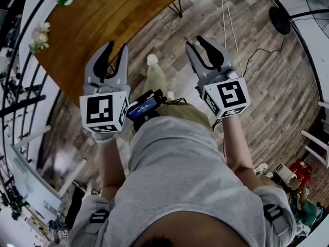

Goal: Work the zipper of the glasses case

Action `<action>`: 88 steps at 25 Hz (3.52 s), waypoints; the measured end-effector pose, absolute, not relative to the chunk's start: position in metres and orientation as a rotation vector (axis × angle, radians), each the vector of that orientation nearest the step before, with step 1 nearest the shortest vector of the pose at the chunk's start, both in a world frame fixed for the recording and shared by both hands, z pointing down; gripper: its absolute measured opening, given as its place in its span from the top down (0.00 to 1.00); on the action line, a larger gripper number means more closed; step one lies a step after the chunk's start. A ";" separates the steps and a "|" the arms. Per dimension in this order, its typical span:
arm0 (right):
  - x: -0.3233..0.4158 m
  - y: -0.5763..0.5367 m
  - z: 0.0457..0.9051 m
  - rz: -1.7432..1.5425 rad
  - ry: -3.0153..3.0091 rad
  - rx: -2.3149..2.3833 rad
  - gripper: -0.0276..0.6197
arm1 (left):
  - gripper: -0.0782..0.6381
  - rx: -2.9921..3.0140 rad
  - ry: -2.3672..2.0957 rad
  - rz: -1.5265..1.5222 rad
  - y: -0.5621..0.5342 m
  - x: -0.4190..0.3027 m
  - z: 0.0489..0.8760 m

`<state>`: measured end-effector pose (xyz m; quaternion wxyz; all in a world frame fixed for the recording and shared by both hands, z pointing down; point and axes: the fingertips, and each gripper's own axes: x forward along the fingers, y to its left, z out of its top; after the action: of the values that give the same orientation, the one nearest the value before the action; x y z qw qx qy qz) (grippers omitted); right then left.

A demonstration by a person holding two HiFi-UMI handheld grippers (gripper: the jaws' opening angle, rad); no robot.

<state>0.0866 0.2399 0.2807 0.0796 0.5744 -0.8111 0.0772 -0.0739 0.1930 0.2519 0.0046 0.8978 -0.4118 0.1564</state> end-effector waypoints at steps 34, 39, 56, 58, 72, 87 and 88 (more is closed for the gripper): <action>0.087 0.004 0.287 0.273 -2.336 1.633 0.77 | 0.69 2.775 -1.151 0.531 -0.048 -0.065 0.284; 0.083 -0.015 0.295 0.297 -2.331 1.611 0.77 | 0.69 2.764 -1.135 0.557 -0.065 -0.067 0.296; 0.084 -0.067 0.322 0.329 -2.382 1.466 0.77 | 0.63 2.680 -1.128 0.694 -0.119 -0.057 0.347; 0.083 -0.074 0.325 0.327 -2.388 1.443 0.77 | 0.63 2.663 -1.129 0.721 -0.127 -0.058 0.357; 0.082 -0.110 0.363 0.379 -2.408 1.308 0.77 | 0.60 2.583 -1.083 0.870 -0.162 -0.054 0.413; 0.081 -0.148 0.410 0.341 -2.371 1.150 0.77 | 0.57 2.558 -0.967 0.910 -0.172 -0.042 0.438; 0.080 -0.150 0.413 0.334 -2.368 1.135 0.77 | 0.57 2.559 -0.952 0.905 -0.171 -0.041 0.439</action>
<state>0.0798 -0.1498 0.4132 0.2446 0.4156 -0.8675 0.1223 -0.0410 -0.1712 0.4387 0.1321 0.8819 -0.3280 0.3119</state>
